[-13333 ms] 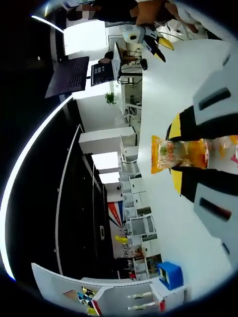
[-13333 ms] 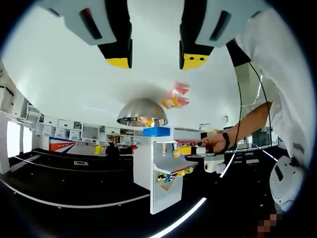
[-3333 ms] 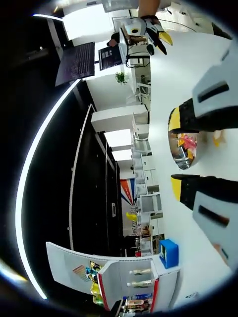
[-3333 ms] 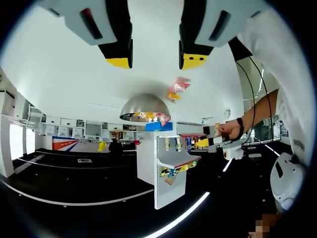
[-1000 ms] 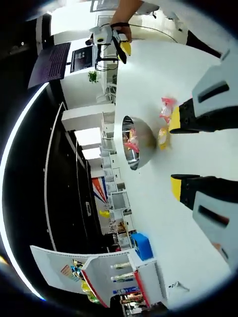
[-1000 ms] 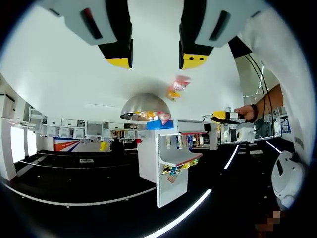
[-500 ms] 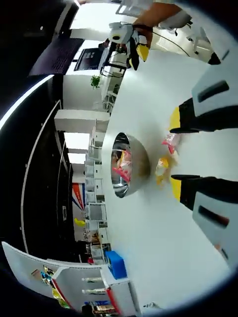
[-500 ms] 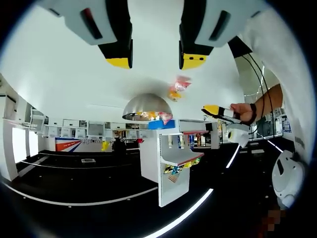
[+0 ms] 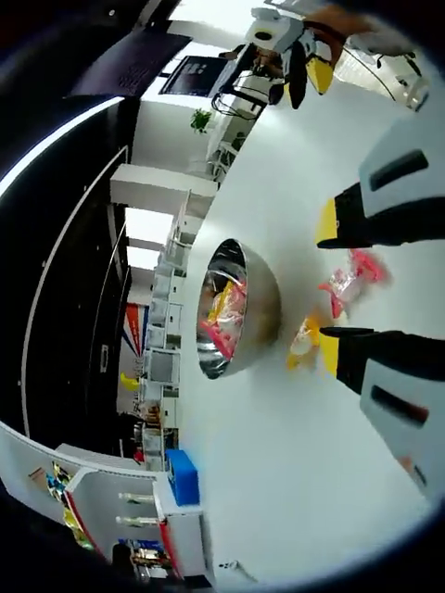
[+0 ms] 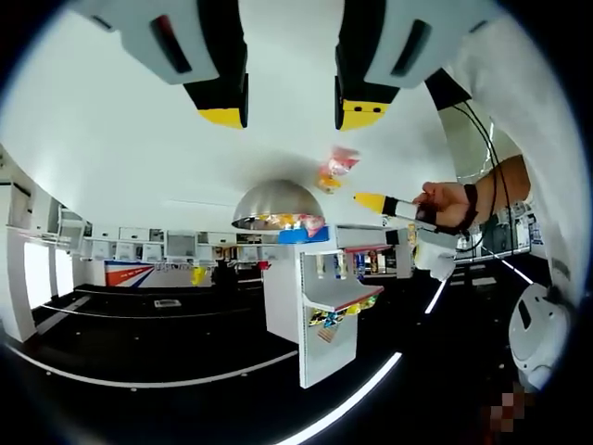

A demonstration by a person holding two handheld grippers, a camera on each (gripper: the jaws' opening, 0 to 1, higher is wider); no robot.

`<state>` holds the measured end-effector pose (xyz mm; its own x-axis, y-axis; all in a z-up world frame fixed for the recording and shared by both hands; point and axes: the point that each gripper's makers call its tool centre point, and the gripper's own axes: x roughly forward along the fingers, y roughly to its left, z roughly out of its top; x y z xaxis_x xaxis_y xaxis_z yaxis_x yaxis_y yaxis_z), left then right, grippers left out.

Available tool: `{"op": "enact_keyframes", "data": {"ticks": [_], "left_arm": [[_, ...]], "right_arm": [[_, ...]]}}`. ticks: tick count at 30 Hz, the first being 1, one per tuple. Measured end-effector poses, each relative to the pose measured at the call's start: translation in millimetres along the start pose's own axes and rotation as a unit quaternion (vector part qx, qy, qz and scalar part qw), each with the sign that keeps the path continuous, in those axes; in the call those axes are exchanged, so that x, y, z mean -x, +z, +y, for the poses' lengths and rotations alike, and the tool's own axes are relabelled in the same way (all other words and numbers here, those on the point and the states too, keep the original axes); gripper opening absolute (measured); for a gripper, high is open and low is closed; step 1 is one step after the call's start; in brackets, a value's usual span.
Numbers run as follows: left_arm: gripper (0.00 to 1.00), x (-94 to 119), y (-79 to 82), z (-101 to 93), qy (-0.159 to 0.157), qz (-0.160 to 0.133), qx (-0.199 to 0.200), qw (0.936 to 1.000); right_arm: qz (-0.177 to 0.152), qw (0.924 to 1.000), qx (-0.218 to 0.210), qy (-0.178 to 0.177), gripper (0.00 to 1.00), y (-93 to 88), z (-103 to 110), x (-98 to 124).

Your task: Pick up the marshmallows scattered on the table and place them into the bowl on the table

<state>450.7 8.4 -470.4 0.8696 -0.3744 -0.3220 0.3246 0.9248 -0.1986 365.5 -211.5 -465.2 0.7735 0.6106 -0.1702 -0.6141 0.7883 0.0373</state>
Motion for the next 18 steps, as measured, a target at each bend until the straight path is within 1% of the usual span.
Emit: {"op": "enact_keyframes", "data": {"ticks": [1, 3, 5, 8, 10, 14, 18], "left_arm": [[0.35, -3, -4.0, 1.5, 0.015, 0.002, 0.011, 0.9998], [0.36, -7, -8.1, 0.6, 0.027, -0.001, 0.015, 0.9995], [0.38, -13, -16.6, -0.9, 0.039, 0.005, 0.027, 0.9989], [0.43, -24, -26.3, -2.6, 0.048, 0.010, 0.028, 0.9984], [0.45, -30, -31.5, -2.7, 0.051, 0.017, 0.021, 0.9983], [0.45, -35, -34.0, -2.4, 0.061, 0.020, 0.015, 0.9978], [0.45, -44, -40.7, -4.3, 0.065, 0.029, 0.007, 0.9974]], "right_arm": [[0.000, 1.0000, 0.000, -0.001, 0.37, -0.5, 0, 0], [0.001, 1.0000, -0.001, -0.002, 0.37, -1.5, 0, 1], [0.000, 1.0000, -0.003, -0.001, 0.37, -1.9, 1, 2], [0.000, 1.0000, -0.004, -0.003, 0.37, -3.3, 2, 3], [-0.002, 1.0000, -0.006, -0.004, 0.37, -3.5, 2, 6], [-0.003, 0.9999, -0.010, -0.012, 0.37, -6.0, -2, 12], [-0.004, 0.9997, -0.015, -0.017, 0.37, -8.4, -4, 13]]}}
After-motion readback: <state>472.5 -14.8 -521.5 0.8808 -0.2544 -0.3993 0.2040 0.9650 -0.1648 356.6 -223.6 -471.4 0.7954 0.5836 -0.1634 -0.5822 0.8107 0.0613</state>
